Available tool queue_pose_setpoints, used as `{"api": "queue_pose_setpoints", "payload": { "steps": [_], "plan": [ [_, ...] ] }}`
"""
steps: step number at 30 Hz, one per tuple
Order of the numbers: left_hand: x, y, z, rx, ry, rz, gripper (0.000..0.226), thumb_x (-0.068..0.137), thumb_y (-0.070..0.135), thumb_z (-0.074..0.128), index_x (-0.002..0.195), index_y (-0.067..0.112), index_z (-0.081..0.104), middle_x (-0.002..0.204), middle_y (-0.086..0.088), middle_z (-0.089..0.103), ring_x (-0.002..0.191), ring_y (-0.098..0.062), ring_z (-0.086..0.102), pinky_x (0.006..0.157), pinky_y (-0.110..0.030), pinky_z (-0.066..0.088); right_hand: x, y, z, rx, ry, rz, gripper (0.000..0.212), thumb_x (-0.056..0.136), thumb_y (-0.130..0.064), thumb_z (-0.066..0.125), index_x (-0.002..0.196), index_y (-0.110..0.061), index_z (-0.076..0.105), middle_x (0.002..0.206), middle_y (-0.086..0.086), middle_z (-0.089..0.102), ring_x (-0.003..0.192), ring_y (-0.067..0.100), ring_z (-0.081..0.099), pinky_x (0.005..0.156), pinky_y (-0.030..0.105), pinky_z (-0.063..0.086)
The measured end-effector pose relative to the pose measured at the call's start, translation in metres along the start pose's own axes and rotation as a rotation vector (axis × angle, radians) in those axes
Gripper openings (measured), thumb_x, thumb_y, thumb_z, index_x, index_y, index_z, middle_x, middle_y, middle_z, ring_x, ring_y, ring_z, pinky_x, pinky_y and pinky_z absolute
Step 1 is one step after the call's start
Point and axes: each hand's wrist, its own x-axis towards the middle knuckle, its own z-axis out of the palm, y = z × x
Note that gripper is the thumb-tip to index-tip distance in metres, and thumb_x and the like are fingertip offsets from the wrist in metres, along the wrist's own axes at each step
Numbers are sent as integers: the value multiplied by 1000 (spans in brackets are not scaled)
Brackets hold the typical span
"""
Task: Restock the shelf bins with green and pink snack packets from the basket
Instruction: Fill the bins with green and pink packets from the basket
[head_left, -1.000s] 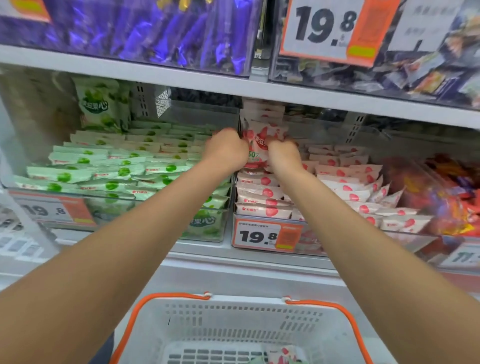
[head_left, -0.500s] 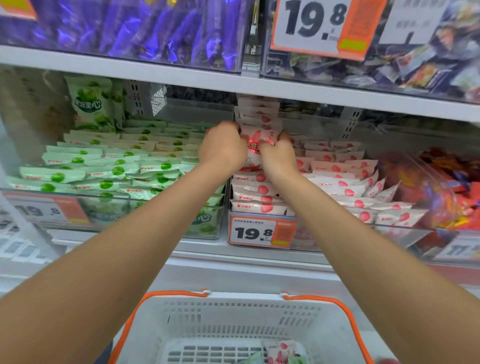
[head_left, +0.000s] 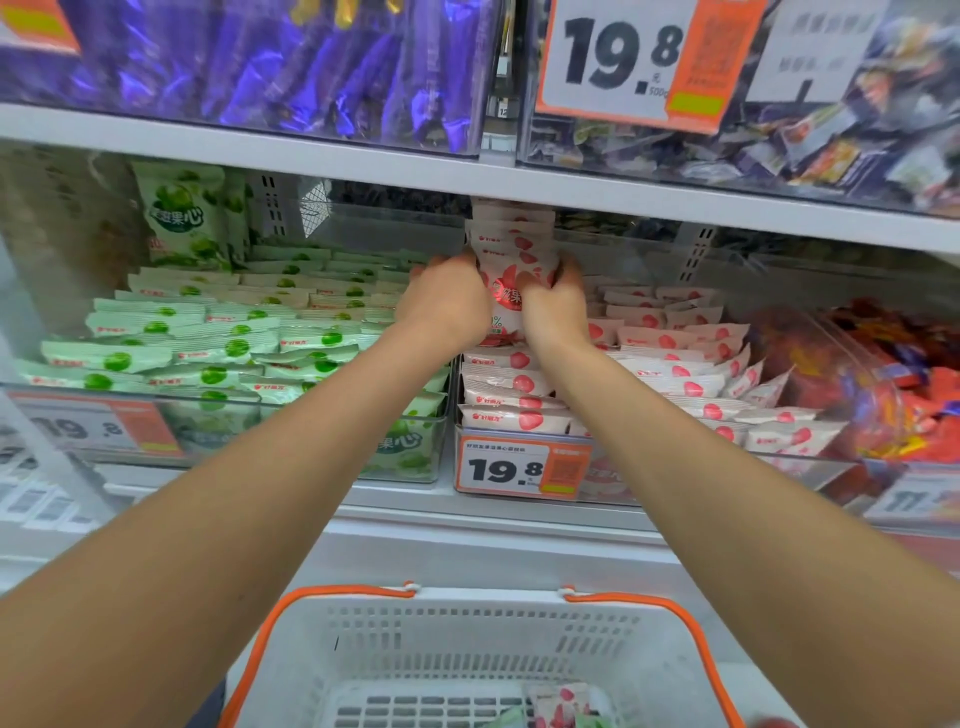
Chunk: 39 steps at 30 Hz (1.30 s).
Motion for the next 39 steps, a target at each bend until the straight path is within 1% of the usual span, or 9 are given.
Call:
{"api": "queue_pose_setpoints", "payload": {
  "steps": [8, 11, 15, 20, 24, 28, 30, 34, 39],
  "plan": [
    [-14, 0, -3, -216, 160, -93, 28, 94, 32, 53, 103, 9, 67, 98, -12, 69, 89, -34, 64, 78, -40, 54, -3, -5, -10, 15, 1, 31, 26, 93, -15, 53, 119, -13, 49, 104, 4, 62, 82, 17, 59, 70, 32, 50],
    [-24, 0, -7, -265, 179, -92, 28, 93, 35, 56, 97, 10, 68, 92, -8, 69, 86, -30, 66, 74, -39, 55, -14, -8, -23, -36, 4, -10, 21, 95, -17, 55, 115, -18, 47, 89, -8, 55, 73, 7, 54, 59, 20, 43],
    [-57, 12, -12, -139, 252, -24, 30, 95, 36, 58, 113, 12, 58, 111, -9, 59, 100, -28, 59, 79, -40, 51, -39, -8, -49, -340, 50, -184, 38, 94, -19, 58, 131, -11, 54, 126, 6, 56, 113, 18, 55, 95, 26, 45],
    [-137, 16, -14, -37, 385, 57, 8, 91, 23, 58, 94, 16, 54, 101, -4, 53, 94, -24, 51, 73, -40, 46, -109, 20, -84, -518, 1, -455, 9, 84, -10, 58, 85, -17, 65, 79, -8, 52, 75, 12, 50, 62, 25, 36],
    [-203, -7, 16, -72, -62, -124, 3, 86, 20, 55, 87, 20, 52, 81, 2, 61, 74, -25, 57, 66, -34, 46, -170, 78, -96, -597, -137, -366, 7, 83, -11, 58, 81, -17, 62, 72, -7, 54, 68, 16, 51, 61, 32, 40],
    [-252, -58, 71, 154, -685, -178, 14, 87, 19, 57, 86, 7, 63, 96, -10, 65, 96, -29, 65, 75, -32, 49, -221, 172, -102, -782, -679, 84, 16, 89, -15, 51, 79, -15, 63, 81, 3, 66, 81, 25, 63, 72, 35, 52],
    [-267, -81, 93, 263, -874, -189, 21, 88, 18, 55, 69, 9, 55, 80, -8, 57, 80, -26, 63, 69, -31, 44, -245, 221, -103, -910, -890, 217, 22, 87, -7, 50, 66, -13, 55, 73, 6, 59, 85, 31, 64, 71, 33, 52],
    [-278, -102, 126, 350, -1010, -199, 31, 88, 7, 47, 59, 13, 39, 61, 1, 40, 52, -11, 38, 54, -22, 39, -287, 287, -100, -989, -1019, 378, 27, 89, 3, 46, 109, -5, 62, 106, 12, 64, 99, 25, 63, 73, 28, 48],
    [-273, -119, 146, 280, -977, -278, 13, 92, 14, 50, 90, 12, 63, 92, -5, 62, 79, -19, 57, 77, -29, 51, -325, 348, -85, -980, -1029, 537, 20, 91, -14, 53, 108, -5, 58, 94, 5, 58, 90, 20, 61, 72, 27, 47]
  ]
}}
